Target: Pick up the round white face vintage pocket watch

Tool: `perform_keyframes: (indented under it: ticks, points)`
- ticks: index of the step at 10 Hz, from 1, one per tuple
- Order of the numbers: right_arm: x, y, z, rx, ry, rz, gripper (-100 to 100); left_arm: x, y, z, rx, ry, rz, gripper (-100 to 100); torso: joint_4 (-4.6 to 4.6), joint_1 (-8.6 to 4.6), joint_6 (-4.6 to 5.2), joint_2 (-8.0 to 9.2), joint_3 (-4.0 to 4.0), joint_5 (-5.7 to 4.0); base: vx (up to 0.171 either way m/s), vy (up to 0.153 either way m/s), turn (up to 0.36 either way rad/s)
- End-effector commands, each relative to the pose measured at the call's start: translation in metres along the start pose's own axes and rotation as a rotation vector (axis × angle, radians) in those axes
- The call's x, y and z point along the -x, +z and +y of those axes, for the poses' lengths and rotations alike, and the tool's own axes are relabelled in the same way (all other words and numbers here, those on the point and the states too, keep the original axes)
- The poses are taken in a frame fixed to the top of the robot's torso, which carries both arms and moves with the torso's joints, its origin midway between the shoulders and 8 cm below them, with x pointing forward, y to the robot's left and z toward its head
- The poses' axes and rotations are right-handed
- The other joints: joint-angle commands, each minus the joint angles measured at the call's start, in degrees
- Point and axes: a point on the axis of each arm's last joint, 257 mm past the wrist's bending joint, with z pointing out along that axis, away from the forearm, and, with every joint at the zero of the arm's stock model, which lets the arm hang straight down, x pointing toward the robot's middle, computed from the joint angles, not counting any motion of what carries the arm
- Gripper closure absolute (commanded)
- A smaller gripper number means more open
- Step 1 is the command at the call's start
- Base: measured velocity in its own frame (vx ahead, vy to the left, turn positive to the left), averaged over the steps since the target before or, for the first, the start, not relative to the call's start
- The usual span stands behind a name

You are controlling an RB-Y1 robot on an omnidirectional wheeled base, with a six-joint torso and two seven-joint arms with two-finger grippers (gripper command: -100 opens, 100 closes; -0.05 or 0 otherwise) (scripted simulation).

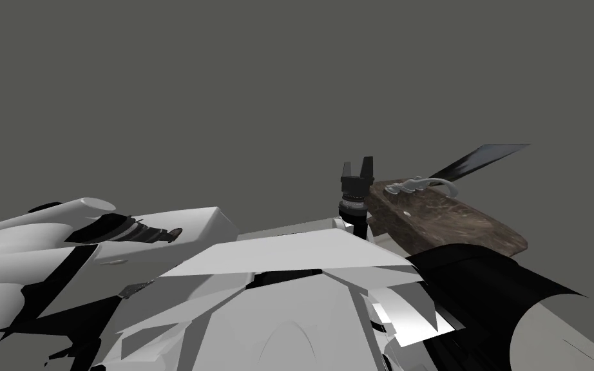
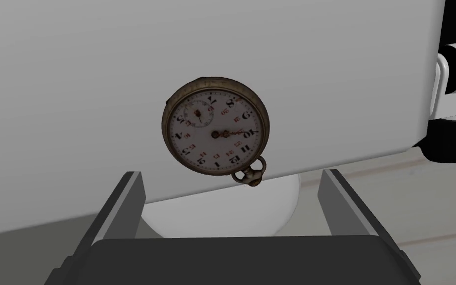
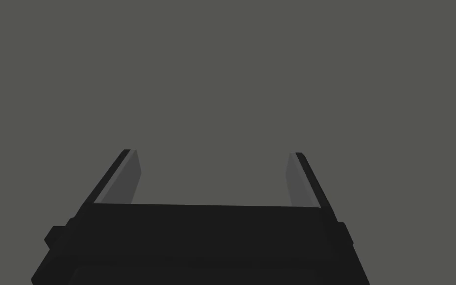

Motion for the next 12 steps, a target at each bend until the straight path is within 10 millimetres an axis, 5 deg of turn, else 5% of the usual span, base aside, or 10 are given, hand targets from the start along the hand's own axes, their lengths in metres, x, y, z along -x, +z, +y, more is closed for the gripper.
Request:
perform_keyframes:
  ticks: [1, 2, 3, 12]
  points:
    - [0.0, 0.0, 0.0, 0.0, 0.0, 0.0, 0, 0.0, 0.0, 0.0, 0.0, 0.0, 0.0, -100, 0.0, 0.0, 0.0, 0.0, 0.0, 0.0, 0.045, 0.04, -0.027]
    - [0.0, 0.0, 0.0, 0.0, 0.0, 0.0, 0, 0.0, 0.0, 0.001, 0.003, -0.004, 0.0, 0, 0.01, -0.06, -0.03, 0.11, 0.05, 0.01, 0.007, 0.006, 0.003]
    - [0.0, 0.0, 0.0, 0.0, 0.0, 0.0, 0, -0.006, -0.001, -0.003, -0.007, 0.0, 0.021, -100, 0.04, -0.17, -0.03, 0.23, 0.13, -0.02, 0.034, 0.0, 0.127]
    - [0.0, 0.0, 0.0, 0.0, 0.0, 0.0, 0, -0.012, -0.001, -0.011, -0.038, 0.026, 0.033, -100, 0.04, -0.26, -0.05, 0.17, 0.1, -0.05, 0.034, -0.007, 0.063]
